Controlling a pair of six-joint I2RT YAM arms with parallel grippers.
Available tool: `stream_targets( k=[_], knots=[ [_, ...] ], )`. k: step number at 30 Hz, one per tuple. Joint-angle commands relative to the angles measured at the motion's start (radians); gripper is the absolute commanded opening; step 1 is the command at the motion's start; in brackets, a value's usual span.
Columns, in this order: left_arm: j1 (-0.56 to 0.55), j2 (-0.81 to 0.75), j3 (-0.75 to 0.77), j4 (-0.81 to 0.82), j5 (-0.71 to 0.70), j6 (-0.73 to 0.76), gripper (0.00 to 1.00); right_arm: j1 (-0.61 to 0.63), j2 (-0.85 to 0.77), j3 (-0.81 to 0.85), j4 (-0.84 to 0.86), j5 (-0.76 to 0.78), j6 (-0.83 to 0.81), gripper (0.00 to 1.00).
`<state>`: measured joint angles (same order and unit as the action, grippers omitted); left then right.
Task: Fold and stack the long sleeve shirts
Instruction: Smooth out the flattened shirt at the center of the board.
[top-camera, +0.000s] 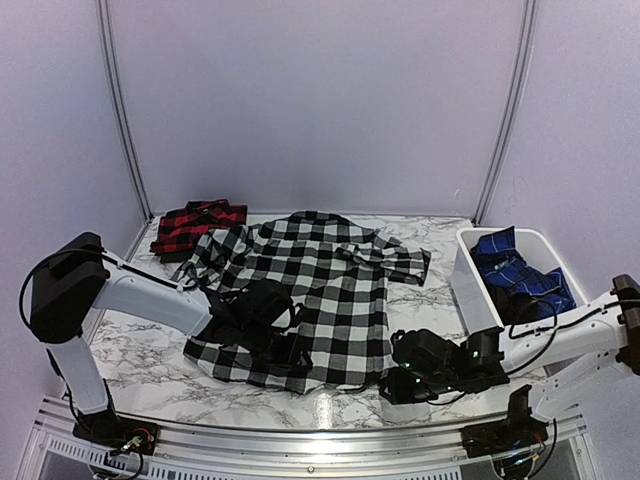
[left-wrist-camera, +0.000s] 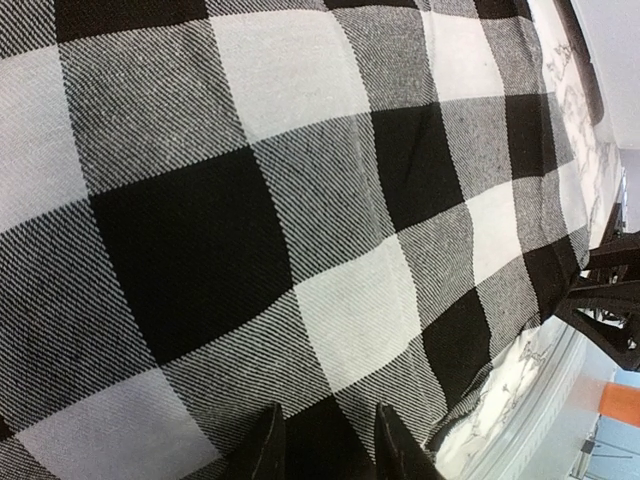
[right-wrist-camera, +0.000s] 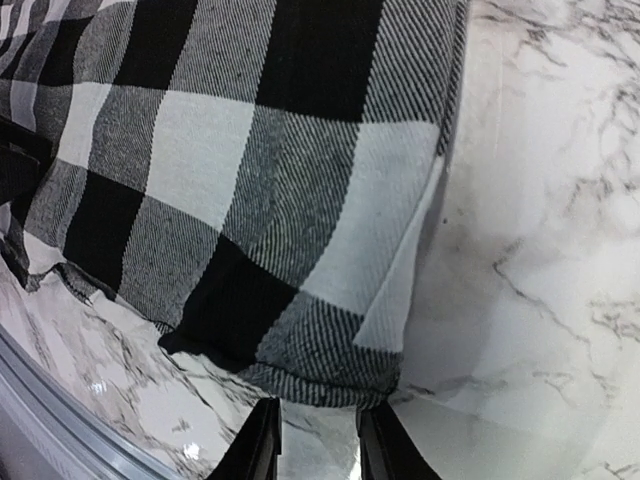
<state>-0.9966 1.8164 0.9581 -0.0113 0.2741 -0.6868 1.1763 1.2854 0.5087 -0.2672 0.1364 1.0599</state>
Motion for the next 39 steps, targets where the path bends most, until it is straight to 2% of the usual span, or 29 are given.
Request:
stream_targets(
  k=[1,4,6,10,15,19,22,27,31,36,39],
  knots=[
    [-0.034,-0.028,-0.056,-0.052,-0.016,-0.032,0.33,0.029,-0.082,0.027,-0.159,0.012,0.043,0.27],
    [-0.034,-0.066,-0.066,-0.067,-0.032,-0.025,0.33,0.008,-0.133,0.135,-0.243,0.087,-0.023,0.31],
    [-0.034,-0.083,-0.053,-0.089,-0.045,-0.012,0.33,-0.052,-0.128,0.205,-0.247,0.089,-0.098,0.33],
    [-0.034,-0.094,-0.015,-0.118,-0.056,0.003,0.33,-0.181,-0.062,0.263,-0.082,0.011,-0.225,0.33],
    [-0.033,-0.090,0.033,-0.140,-0.076,0.020,0.33,-0.272,0.122,0.365,0.081,-0.002,-0.297,0.32],
    [-0.033,-0.072,0.069,-0.150,-0.073,0.032,0.33,-0.340,0.202,0.303,0.212,-0.065,-0.268,0.32],
    [-0.033,-0.069,0.085,-0.157,-0.082,0.043,0.33,-0.352,0.194,0.204,0.251,-0.071,-0.229,0.32],
    [-0.030,-0.063,0.103,-0.162,-0.087,0.051,0.33,-0.351,0.134,0.030,0.260,-0.088,-0.173,0.33],
    [-0.026,-0.048,0.123,-0.170,-0.084,0.059,0.33,-0.340,0.078,-0.045,0.227,-0.093,-0.152,0.34],
    [-0.013,-0.052,0.127,-0.179,-0.086,0.066,0.33,-0.329,-0.074,-0.013,0.090,-0.040,-0.167,0.35],
    [0.000,-0.052,0.128,-0.181,-0.087,0.068,0.33,-0.308,-0.084,0.075,0.047,-0.031,-0.198,0.36]
  ],
)
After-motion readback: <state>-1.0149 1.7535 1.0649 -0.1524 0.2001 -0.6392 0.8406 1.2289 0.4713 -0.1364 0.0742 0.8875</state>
